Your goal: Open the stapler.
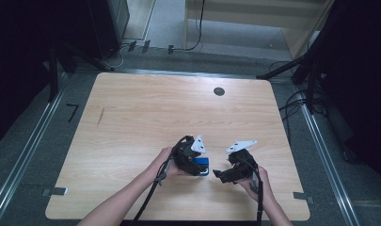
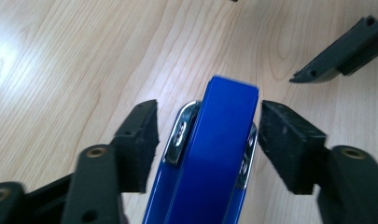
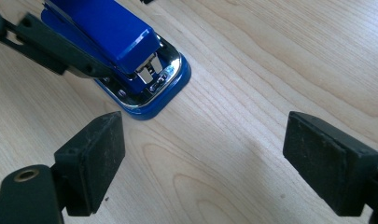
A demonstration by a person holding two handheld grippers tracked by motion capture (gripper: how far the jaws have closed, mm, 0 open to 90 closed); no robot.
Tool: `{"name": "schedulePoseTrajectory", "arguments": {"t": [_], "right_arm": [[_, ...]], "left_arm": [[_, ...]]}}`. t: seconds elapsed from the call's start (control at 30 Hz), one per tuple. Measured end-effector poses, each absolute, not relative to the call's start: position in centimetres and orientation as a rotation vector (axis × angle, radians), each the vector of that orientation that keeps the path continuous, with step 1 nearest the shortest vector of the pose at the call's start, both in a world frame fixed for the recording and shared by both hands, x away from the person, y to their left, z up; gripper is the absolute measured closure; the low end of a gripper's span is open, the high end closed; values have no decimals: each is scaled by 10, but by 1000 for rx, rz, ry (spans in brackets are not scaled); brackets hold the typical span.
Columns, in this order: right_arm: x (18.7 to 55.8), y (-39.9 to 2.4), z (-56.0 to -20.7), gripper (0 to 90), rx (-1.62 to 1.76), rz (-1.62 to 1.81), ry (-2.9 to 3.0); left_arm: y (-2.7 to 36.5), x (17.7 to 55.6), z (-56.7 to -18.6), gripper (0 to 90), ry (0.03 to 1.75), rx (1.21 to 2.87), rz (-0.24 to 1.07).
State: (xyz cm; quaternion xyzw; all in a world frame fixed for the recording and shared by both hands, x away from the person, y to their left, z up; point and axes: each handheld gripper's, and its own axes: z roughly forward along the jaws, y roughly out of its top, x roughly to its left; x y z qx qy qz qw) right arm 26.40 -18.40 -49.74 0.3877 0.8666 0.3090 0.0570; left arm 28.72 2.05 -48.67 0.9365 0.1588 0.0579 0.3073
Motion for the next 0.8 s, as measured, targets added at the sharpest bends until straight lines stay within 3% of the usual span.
{"name": "schedulePoseTrajectory", "arguments": {"t": [0.4,0.8], "right_arm": [[266,-189,-497,139,1198,930,2620],[266,-186,-499,144,1195,920,2629]], "left_arm": [[6,289,-491,602,351,2521,163],[6,290,-491,613,312,2525,176]]}}
